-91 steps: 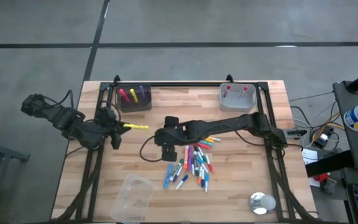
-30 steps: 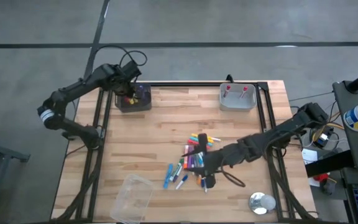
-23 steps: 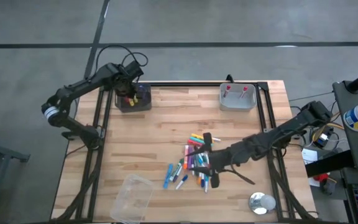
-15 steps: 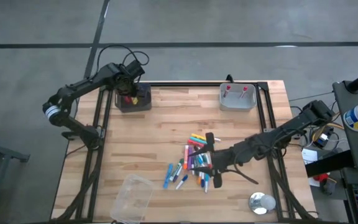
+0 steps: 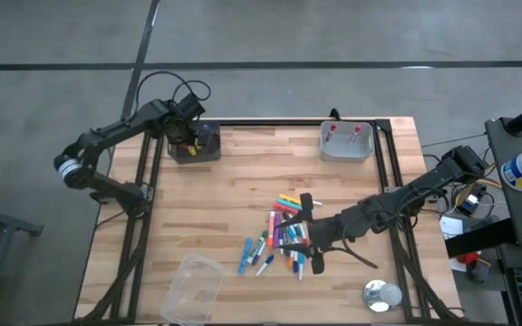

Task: Pick & Place Markers
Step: Put the yellow highlighter pen into the black bin

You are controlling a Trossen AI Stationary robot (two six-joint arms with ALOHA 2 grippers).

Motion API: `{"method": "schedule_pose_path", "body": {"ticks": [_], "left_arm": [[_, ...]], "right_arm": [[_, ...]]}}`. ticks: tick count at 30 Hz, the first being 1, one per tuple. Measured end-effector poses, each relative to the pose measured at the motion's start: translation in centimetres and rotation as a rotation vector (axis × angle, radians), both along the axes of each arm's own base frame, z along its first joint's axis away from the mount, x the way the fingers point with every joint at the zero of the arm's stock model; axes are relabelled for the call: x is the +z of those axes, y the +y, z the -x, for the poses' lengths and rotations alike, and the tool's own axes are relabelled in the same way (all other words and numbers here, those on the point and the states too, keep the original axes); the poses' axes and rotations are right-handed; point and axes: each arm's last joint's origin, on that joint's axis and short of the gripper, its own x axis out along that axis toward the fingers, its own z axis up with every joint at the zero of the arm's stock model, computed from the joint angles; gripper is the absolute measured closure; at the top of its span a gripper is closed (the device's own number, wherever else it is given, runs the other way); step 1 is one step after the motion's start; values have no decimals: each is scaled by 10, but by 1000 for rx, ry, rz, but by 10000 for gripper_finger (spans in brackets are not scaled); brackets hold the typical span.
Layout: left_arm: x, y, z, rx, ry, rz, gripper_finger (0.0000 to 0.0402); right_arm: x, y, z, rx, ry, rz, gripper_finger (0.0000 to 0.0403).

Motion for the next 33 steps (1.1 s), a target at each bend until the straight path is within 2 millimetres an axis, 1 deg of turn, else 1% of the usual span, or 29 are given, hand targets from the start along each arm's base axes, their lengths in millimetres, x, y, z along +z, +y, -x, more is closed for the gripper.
{"method": "schedule_pose_path", "body": {"ticks": [7, 15, 21, 33], "left_arm": [[-14, 0, 8, 25, 15, 23, 339], [-23, 1, 7, 29, -3, 9, 339], [-27, 1, 7, 32, -5, 9, 339], [-27, 1, 7, 62, -14, -1, 339]], "right_arm": [[0, 1, 0, 5, -1, -1, 184], [1, 1, 0, 5, -2, -1, 184], [1, 2, 0, 5, -2, -1, 184], [1, 2, 0, 6, -2, -1, 184]]}}
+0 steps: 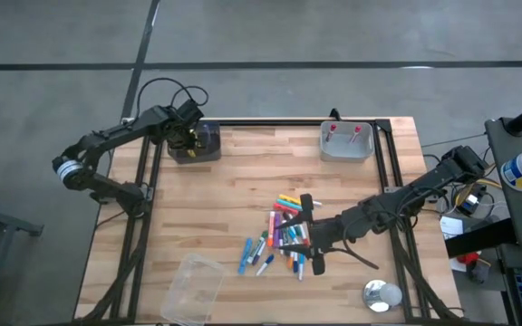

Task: Pick & Place Markers
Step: Put the yellow highlighter pen into the black bin

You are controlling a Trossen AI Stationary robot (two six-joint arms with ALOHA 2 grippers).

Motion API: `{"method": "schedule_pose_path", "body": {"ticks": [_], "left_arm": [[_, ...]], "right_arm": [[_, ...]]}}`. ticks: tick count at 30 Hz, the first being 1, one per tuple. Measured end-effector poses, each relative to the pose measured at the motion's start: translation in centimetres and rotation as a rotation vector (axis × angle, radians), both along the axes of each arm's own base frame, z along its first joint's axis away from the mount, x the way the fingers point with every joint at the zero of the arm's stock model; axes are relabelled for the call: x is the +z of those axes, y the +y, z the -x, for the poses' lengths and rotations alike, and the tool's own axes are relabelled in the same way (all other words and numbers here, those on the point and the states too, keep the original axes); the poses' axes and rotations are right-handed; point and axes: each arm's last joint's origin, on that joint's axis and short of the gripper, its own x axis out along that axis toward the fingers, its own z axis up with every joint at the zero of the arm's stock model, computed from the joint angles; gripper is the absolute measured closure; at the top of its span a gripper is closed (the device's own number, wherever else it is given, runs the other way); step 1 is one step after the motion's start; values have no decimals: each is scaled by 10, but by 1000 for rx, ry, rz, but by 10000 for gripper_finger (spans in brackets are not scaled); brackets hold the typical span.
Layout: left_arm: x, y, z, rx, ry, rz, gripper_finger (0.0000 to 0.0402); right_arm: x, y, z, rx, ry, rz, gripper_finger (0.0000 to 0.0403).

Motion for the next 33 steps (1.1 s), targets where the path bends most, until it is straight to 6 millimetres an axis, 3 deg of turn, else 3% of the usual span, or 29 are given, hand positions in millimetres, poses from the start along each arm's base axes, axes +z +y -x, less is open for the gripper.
{"method": "schedule_pose_path", "body": {"ticks": [33], "left_arm": [[-8, -1, 2, 75, 1, 6, 326]], "right_arm": [[0, 0, 0, 0, 0, 0, 184]]}}
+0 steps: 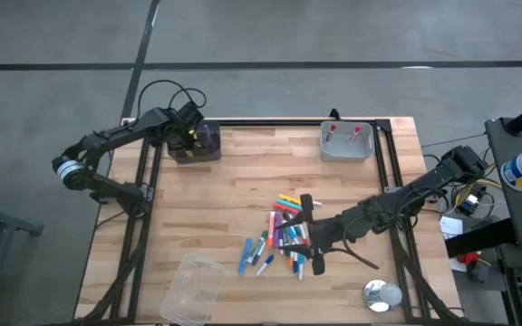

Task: Pick & Place Markers
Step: Put the yellow highlighter pen into the black bin

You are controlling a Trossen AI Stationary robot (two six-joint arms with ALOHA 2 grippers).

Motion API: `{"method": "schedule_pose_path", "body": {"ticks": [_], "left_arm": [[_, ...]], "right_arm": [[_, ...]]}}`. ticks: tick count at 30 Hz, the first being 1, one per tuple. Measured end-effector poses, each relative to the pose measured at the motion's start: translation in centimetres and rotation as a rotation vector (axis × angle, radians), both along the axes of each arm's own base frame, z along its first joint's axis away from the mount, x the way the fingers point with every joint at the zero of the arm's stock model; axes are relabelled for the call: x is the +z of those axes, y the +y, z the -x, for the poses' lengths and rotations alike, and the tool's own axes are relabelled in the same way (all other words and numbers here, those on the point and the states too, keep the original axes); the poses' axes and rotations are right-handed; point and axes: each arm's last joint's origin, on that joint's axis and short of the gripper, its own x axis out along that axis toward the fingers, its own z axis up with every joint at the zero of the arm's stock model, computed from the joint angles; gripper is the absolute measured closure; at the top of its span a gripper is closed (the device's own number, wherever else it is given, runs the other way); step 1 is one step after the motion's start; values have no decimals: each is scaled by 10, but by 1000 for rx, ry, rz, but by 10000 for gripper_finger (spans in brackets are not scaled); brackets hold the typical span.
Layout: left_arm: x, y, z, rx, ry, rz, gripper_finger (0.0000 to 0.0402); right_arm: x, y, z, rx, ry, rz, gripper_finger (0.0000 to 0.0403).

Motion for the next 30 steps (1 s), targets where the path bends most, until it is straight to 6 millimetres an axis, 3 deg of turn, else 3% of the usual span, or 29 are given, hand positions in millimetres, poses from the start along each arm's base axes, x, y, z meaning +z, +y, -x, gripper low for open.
{"method": "schedule_pose_path", "body": {"ticks": [30], "left_arm": [[0, 0, -1, 16, -23, 14, 309]], "right_arm": [[0, 0, 0, 0, 0, 0, 184]]}}
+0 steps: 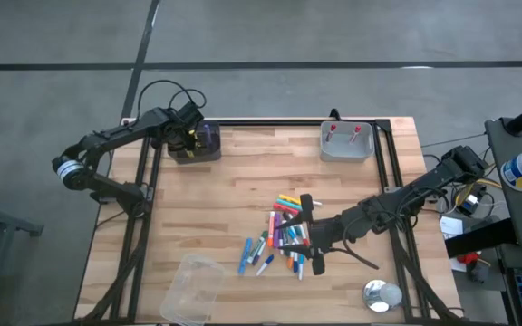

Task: Pick & Place Markers
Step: Put the yellow highlighter pen into the black bin

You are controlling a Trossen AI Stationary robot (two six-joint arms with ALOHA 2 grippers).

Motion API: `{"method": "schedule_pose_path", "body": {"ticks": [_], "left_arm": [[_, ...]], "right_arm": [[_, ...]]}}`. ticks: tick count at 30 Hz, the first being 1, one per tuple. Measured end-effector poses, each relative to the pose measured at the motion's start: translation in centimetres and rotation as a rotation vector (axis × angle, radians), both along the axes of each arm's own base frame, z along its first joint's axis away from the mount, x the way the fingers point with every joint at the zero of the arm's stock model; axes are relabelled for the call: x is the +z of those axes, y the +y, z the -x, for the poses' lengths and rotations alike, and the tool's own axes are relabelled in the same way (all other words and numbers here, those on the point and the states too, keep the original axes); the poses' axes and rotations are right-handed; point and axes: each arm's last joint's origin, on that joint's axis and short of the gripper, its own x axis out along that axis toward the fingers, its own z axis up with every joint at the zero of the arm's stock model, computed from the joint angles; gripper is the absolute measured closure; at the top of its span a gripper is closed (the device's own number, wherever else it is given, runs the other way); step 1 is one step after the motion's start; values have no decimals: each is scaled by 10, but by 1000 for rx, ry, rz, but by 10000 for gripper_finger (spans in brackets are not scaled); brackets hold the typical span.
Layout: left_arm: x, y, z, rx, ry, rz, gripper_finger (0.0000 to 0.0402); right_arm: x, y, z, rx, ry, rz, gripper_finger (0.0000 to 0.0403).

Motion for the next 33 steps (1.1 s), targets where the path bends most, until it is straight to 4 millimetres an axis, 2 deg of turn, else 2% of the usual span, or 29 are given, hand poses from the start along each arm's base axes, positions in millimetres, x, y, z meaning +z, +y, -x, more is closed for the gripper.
{"method": "schedule_pose_path", "body": {"ticks": [11, 24, 33], "left_arm": [[0, 0, 0, -2, 2, 0, 259], [0, 0, 0, 3, 5, 0, 255], [12, 2, -1, -2, -4, -11, 255]], "right_arm": [[0, 0, 0, 2, 0, 2, 184], [0, 0, 0, 2, 0, 0, 184], [0, 0, 0, 1, 0, -1, 184]]}}
